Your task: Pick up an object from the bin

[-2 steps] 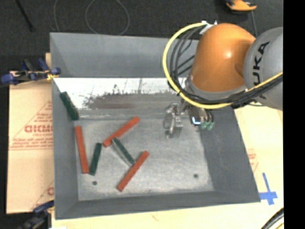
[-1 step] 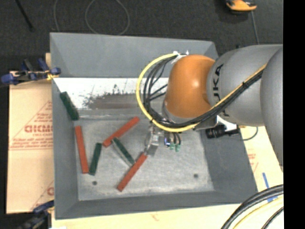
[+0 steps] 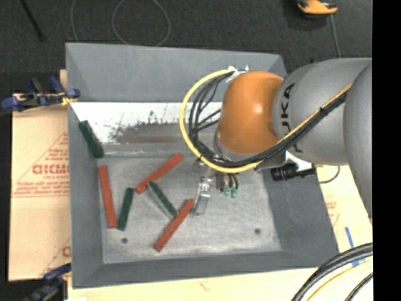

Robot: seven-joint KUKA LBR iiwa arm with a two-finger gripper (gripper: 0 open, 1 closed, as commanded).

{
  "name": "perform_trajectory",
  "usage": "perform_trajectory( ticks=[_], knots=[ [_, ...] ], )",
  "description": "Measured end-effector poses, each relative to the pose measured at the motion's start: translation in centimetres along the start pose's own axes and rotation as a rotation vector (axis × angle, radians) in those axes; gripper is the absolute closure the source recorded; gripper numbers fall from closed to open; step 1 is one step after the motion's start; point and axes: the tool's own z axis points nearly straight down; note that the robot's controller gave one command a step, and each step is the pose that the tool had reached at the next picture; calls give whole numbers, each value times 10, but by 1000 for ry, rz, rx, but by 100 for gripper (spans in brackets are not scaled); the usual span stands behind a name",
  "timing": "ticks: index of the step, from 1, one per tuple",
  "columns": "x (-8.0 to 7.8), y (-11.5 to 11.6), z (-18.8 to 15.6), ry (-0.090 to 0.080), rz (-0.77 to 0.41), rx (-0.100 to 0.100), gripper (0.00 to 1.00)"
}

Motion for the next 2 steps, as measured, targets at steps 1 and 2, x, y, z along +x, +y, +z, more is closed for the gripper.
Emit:
perform_trajectory(
  ticks=[1,2],
  knots=[
    [-26,48,102,-7,-13,-1,0],
    [-26,47,99,-10,-13,-3,100]
  ],
)
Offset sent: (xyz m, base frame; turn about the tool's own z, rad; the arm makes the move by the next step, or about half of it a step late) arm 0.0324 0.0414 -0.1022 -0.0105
